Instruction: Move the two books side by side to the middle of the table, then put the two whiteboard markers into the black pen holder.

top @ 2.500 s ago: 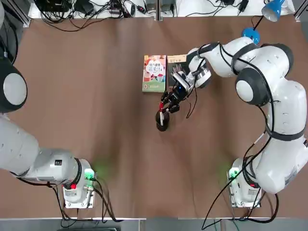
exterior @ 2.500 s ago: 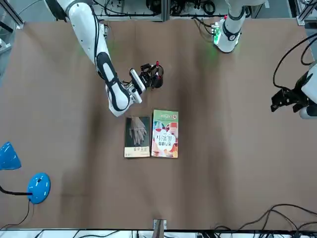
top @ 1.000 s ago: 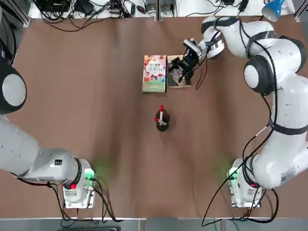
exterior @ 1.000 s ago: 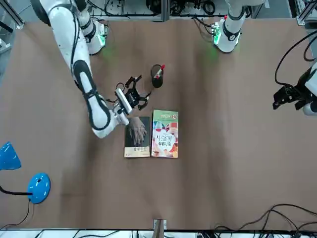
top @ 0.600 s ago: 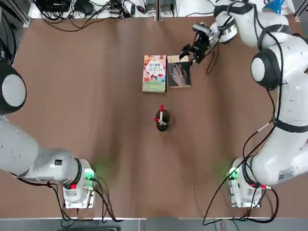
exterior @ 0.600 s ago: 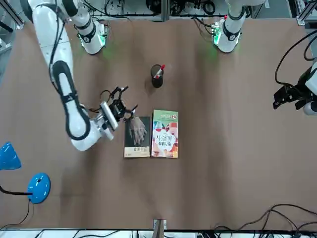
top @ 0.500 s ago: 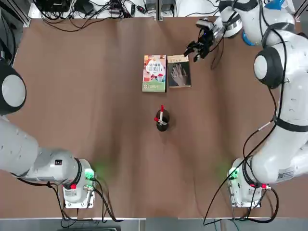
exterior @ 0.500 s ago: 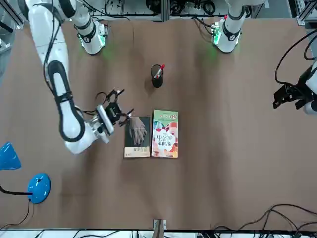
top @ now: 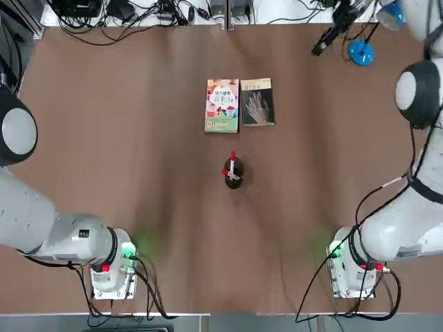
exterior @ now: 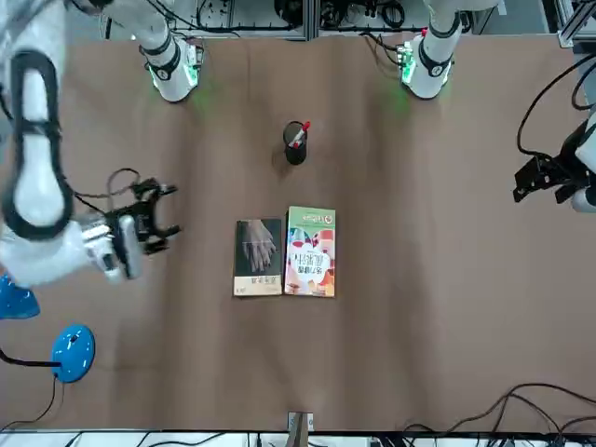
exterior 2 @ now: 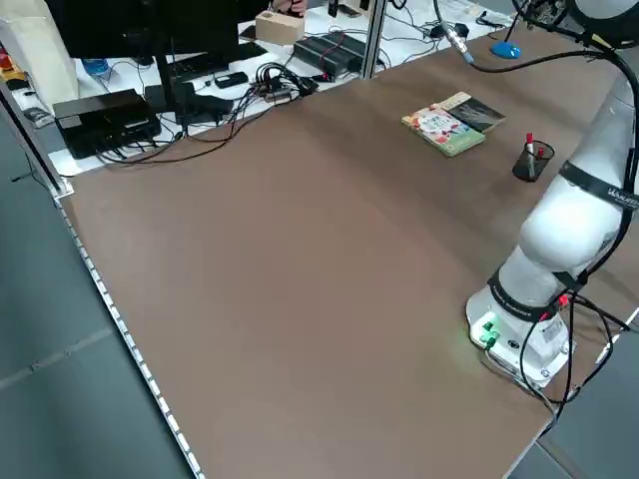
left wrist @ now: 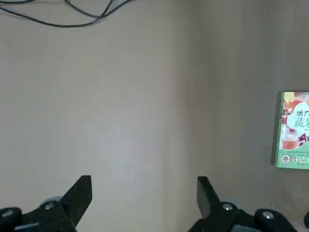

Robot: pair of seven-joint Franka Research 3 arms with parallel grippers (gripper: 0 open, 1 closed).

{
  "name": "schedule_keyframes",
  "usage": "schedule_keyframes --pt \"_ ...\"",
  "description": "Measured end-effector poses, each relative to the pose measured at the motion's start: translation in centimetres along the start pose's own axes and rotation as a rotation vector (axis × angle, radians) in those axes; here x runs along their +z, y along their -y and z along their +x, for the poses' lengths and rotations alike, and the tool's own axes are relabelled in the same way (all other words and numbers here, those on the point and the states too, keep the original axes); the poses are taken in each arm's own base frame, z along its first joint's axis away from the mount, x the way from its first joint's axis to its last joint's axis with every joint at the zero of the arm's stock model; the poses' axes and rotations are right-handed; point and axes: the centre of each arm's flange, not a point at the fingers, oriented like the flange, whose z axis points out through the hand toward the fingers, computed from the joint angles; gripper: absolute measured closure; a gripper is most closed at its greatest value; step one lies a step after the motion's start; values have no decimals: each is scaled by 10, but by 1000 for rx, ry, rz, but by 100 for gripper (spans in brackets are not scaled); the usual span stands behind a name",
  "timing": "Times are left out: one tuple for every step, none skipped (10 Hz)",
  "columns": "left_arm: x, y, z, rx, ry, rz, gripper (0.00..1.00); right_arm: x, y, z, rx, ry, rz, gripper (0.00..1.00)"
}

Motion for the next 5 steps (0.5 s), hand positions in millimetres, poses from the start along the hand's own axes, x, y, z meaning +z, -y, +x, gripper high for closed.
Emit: schedule_keyframes --pt "-1 0 0 -1 -1 0 4 -30 13 -7 117 46 -155 0" --pt "-1 0 0 -1 -2 0 4 -54 28 -11 247 75 -286 0" --pt "-2 0 0 -1 -3 0 4 -72 42 -13 355 91 -398 0" --pt "-3 0 0 -1 -5 0 3 -87 48 -15 411 98 -492 0" --pt "-4 0 -1 -1 -7 0 3 -98 47 -19 435 95 -553 0"
